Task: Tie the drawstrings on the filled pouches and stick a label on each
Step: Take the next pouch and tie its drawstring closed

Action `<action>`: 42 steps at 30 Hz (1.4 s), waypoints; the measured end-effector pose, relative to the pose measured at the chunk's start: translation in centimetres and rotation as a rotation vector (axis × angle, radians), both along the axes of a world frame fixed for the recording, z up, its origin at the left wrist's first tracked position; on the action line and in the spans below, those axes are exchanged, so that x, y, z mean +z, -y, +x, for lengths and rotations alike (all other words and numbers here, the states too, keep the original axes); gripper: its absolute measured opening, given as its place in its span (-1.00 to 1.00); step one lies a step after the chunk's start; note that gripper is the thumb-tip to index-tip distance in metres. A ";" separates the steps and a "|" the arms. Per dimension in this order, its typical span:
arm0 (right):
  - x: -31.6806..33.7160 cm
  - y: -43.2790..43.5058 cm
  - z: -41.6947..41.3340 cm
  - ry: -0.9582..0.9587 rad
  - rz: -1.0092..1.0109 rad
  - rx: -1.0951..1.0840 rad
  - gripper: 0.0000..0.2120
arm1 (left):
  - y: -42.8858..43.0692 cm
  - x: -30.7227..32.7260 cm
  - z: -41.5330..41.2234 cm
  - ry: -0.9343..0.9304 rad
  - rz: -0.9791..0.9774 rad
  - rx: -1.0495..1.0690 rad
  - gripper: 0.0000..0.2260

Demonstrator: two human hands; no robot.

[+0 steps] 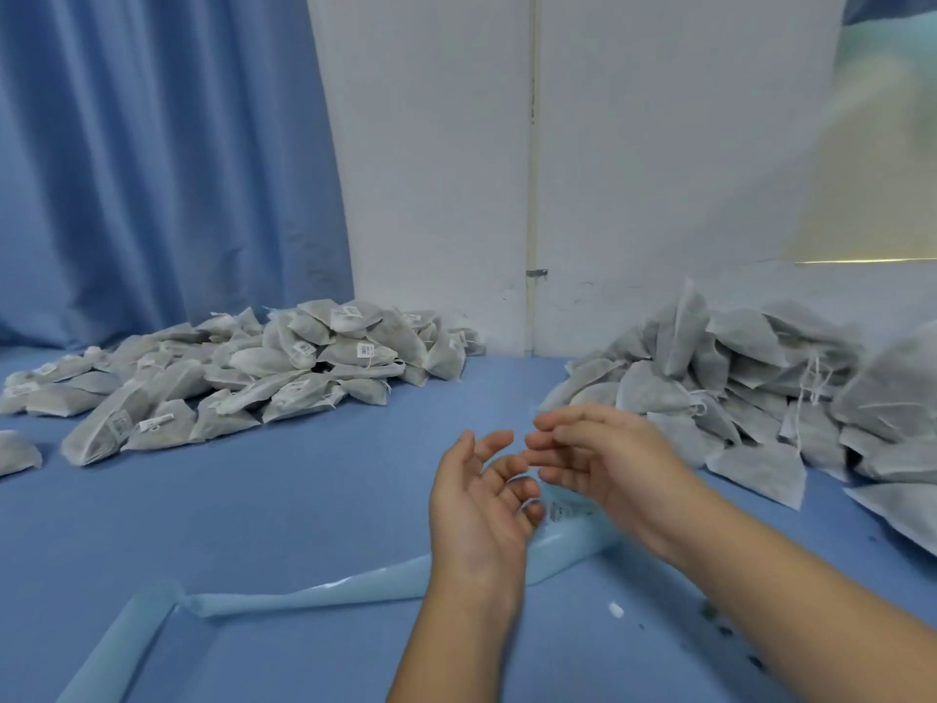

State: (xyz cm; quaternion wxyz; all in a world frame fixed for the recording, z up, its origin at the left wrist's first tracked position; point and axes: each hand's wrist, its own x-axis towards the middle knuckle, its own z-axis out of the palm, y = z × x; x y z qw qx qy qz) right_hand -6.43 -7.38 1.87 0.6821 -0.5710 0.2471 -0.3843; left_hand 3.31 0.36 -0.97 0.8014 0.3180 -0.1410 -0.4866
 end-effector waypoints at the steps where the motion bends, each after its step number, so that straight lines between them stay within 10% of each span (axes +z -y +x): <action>1: -0.4 -0.1 -1.6 -0.004 -0.004 -0.014 -0.85 | 0.1 -0.2 -0.4 0.044 0.007 -0.029 -0.71; 12: -5.2 5.5 -18.4 -0.924 -0.635 -0.806 -0.67 | 0.9 -2.5 -5.4 0.535 0.021 -0.233 -0.83; 20: -5.9 8.2 -24.6 -1.409 -0.488 -0.976 -0.55 | 1.7 -2.3 -9.4 0.735 0.071 -0.296 -0.91; 29: -5.0 8.2 -25.4 -1.006 -0.532 -0.879 -0.63 | 2.8 -3.3 -12.9 1.140 0.170 0.040 -0.78; 33: -3.3 4.3 -21.5 -0.648 -0.538 -0.454 -0.69 | 2.1 -3.7 -12.4 1.677 -0.030 0.216 -0.62; 37: -3.0 1.1 -18.9 -0.447 -0.464 -0.065 -0.75 | 1.8 -3.8 -12.0 1.832 -0.015 0.032 -0.41; 42: -3.0 0.6 -18.2 -0.356 -0.223 -0.059 -0.88 | 1.5 -3.6 -10.7 1.962 0.089 0.159 -0.63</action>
